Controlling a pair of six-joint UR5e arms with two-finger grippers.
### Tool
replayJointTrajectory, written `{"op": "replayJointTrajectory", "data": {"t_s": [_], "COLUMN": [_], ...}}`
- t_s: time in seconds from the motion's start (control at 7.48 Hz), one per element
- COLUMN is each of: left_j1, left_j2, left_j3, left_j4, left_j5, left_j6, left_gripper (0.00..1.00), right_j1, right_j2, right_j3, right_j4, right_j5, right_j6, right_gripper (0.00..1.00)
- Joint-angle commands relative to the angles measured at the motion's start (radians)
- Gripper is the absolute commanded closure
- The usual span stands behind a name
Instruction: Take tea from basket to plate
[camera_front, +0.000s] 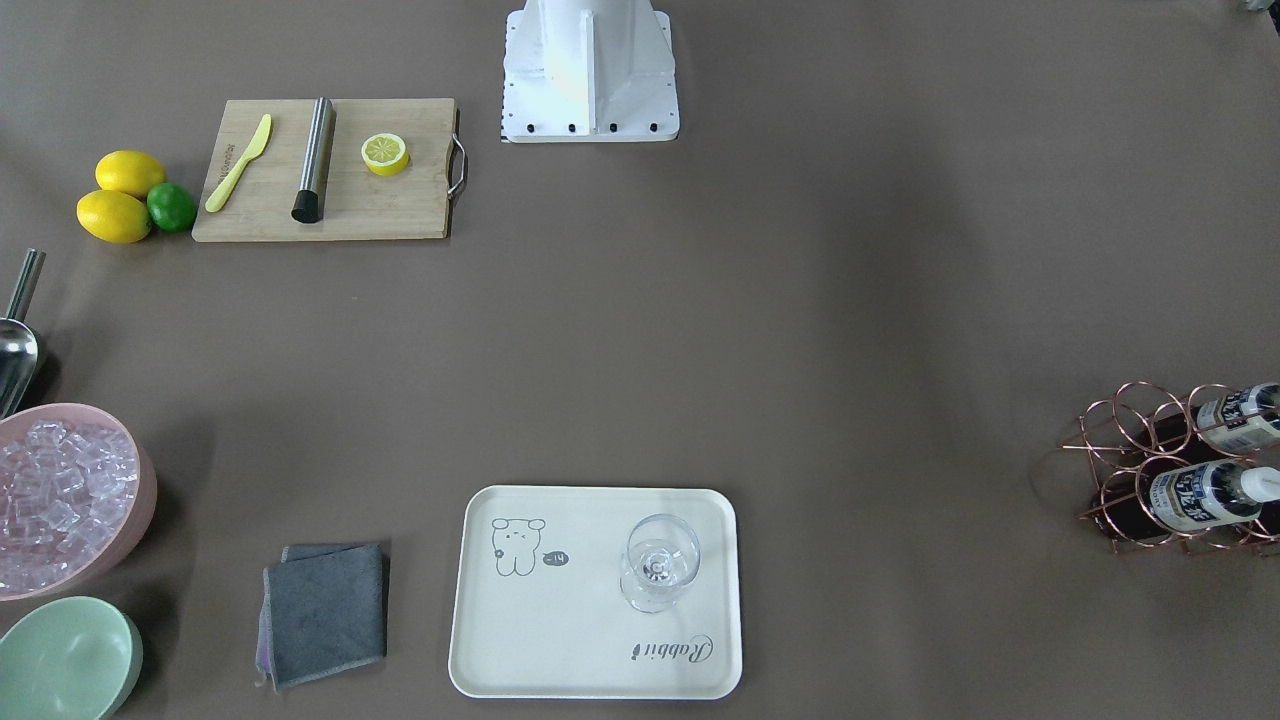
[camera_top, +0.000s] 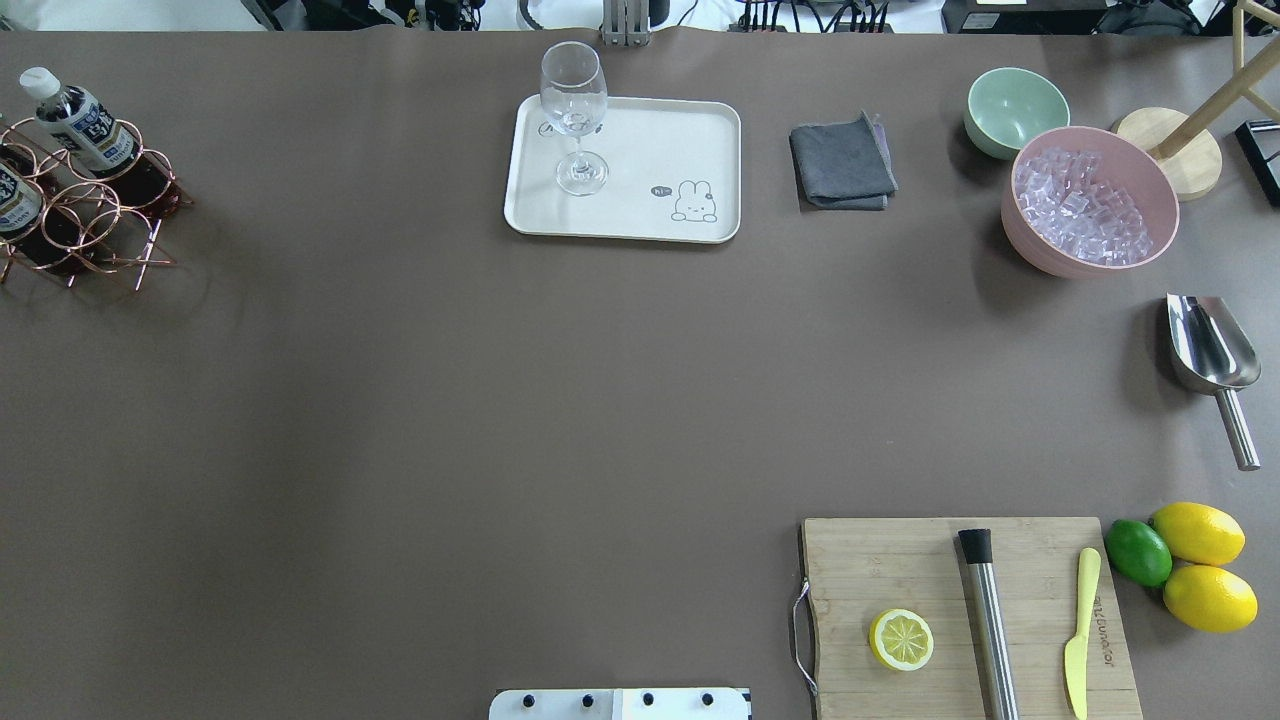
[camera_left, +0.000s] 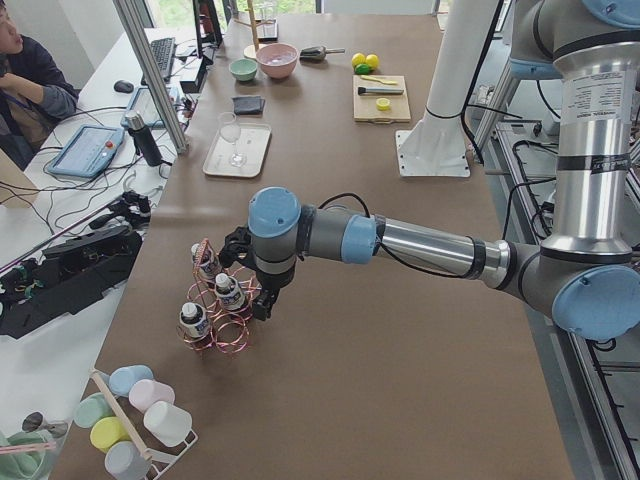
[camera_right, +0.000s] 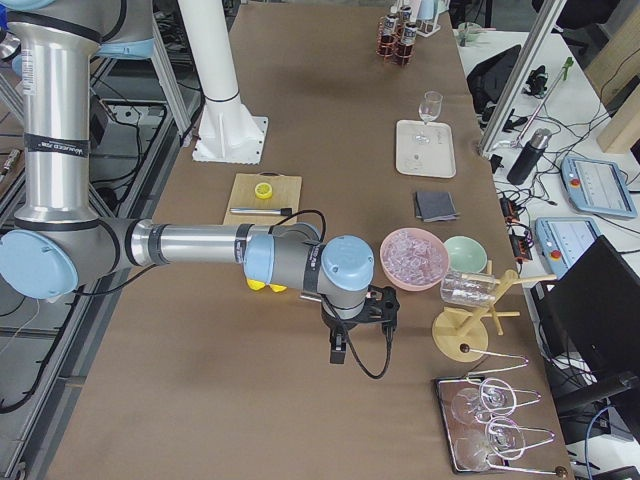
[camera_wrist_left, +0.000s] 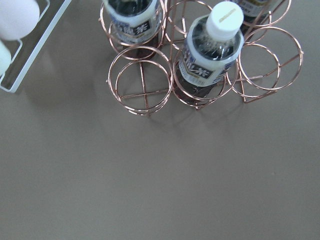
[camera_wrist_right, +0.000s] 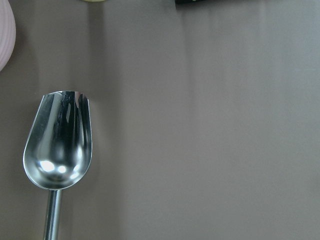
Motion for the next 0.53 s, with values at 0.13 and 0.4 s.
{"op": "replayJointTrajectory", "data": {"t_s": [0.13,0.4], "left_j1": [-0.071,-0.132], "left_j2": [-0.133,-0.263], "left_j3": [0.037,0.13], "left_j4": [0.102,0.184], "left_j5": [0.018,0.012], "left_j6": [0.422,0.675], "left_gripper": [0.04,0.03], "right_j1": [0.012,0.024], "right_j2": [-0.002,-0.002], "right_j3": [-0.002,-0.004], "right_j4": [0.0,0.0], "right_j5": [0.0,-0.002], "right_j6": [0.0,0.0], "right_gripper": [0.0,0.0]}}
